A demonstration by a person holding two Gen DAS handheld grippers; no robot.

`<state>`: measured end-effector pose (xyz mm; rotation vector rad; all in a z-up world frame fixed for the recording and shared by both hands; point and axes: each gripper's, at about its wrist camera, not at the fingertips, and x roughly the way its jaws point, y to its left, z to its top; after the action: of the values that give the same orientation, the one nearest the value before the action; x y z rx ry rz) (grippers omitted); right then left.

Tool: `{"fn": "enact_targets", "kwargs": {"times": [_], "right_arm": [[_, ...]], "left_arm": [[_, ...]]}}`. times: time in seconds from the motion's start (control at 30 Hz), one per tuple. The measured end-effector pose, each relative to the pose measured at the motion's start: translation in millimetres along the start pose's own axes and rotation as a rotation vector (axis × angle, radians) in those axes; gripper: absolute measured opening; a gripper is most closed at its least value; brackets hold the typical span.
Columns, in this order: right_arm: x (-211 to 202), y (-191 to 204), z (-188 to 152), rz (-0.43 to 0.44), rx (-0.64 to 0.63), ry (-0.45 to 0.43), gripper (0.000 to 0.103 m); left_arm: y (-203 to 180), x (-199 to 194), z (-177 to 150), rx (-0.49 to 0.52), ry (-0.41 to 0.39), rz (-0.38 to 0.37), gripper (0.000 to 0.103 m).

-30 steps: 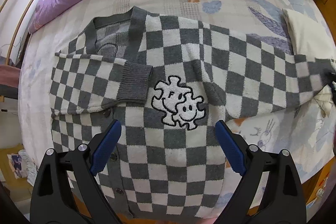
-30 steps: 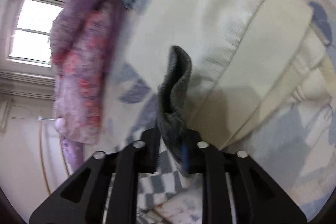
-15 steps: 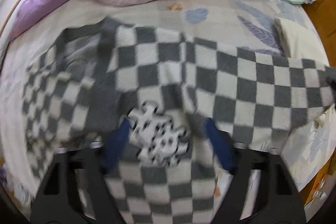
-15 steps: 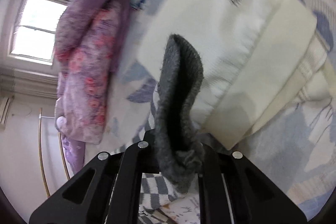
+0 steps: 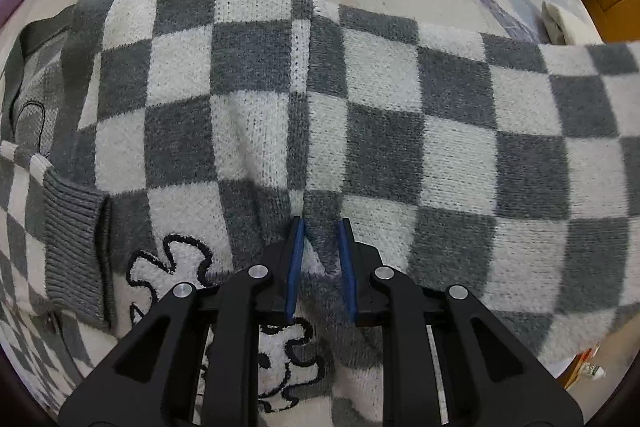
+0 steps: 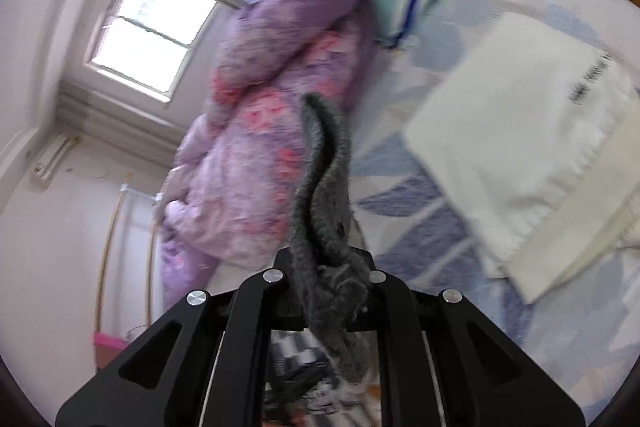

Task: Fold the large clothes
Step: 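Lift the sleeve with the right gripper and carry it across the cardigan body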

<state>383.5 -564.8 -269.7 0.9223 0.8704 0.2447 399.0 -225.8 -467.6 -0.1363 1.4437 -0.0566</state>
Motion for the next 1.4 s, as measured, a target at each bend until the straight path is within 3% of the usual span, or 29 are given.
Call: {"fn": "enact_targets", "kwargs": {"times": [0.27,0.37,0.53,0.67,0.77,0.87,1.1,1.2,1.4], "right_arm": [[26.3,113.6,-23.9,0.197,-0.134,0.104,0.009],[48.0,166.1,-56.6,0.273,-0.213,0.188,0.009],[91.7,233.4,-120.2,0.310,-0.306,0.306,0.010],[128.6,265.9,-167.2,0.272,-0.338,0.359,0.010],[153.9,281.2,-194.4,0.239,-0.324,0.376,0.009],[175.3,300.1,-213.8,0.168,-0.385,0.371,0.009],[241.1,320.4,-271.0,0.029,-0.423,0.472,0.009],[268.2,320.2,-306.2,-0.013,-0.420,0.527,0.010],[316.5,297.9,-379.2,-0.119,-0.389,0.639,0.016]], "left_arm": [[0.8,2.2,-6.7,-0.010,-0.055,-0.018,0.019],[7.3,0.8,-16.0,0.003,-0.080,-0.029,0.019],[22.6,-0.6,-20.8,-0.014,-0.089,-0.109,0.020],[38.4,2.6,-21.7,0.012,-0.098,-0.178,0.020],[55.9,-12.8,-20.2,0.014,-0.045,-0.217,0.018],[104.3,-55.1,-33.1,-0.057,-0.048,-0.158,0.014],[251.9,-151.3,-77.0,-0.180,-0.112,-0.007,0.014],[302.8,-180.2,-71.5,-0.238,-0.143,0.069,0.014],[361.3,-205.9,-74.3,-0.287,-0.174,0.147,0.014]]}}
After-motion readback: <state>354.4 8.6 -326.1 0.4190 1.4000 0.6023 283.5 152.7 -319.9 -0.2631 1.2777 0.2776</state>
